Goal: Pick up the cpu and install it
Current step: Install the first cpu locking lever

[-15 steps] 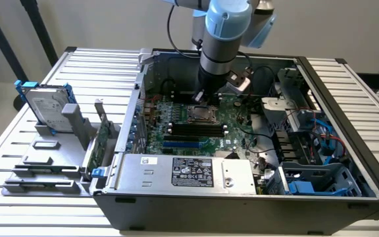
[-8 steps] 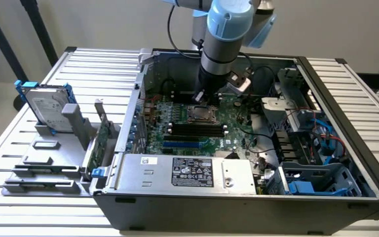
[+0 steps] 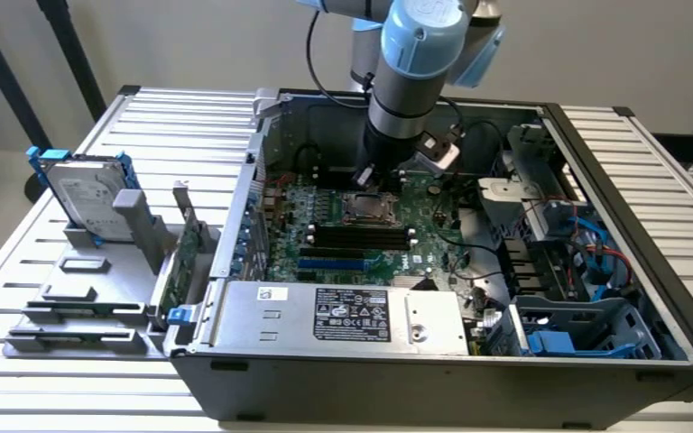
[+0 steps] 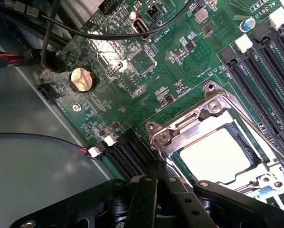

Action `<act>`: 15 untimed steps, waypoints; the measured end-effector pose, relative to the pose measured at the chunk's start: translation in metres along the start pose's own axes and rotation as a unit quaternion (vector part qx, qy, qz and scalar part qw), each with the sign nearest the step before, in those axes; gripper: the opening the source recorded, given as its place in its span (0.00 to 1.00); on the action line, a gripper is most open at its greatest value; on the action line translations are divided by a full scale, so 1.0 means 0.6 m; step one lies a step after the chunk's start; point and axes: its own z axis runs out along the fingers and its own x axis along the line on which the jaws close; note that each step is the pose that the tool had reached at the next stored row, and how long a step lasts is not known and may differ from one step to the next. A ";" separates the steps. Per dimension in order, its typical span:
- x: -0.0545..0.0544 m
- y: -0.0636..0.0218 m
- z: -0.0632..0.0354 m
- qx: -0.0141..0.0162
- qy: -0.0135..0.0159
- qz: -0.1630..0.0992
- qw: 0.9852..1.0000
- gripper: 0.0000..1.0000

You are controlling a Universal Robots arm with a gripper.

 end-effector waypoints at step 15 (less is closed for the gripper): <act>-0.003 0.004 0.000 0.001 0.000 -0.001 1.000 0.11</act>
